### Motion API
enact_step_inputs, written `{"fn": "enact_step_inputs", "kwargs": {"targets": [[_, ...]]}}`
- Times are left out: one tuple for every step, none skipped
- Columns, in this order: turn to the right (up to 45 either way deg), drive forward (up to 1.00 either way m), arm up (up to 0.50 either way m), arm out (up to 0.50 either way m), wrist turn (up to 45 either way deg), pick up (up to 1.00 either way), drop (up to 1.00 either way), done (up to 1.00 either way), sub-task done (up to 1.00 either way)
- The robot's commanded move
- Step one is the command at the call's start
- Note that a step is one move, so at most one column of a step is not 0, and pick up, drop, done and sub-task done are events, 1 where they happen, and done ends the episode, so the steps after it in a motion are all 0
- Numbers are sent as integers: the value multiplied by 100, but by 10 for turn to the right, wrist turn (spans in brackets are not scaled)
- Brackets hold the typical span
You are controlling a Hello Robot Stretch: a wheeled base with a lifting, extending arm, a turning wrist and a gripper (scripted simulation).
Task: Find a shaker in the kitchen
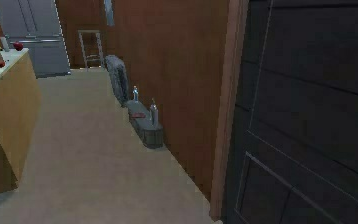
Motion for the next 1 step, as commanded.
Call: {"fn": "enact_step_inputs", "kwargs": {"targets": [[-180,0,0,0,0,0,0,0,0]]}}
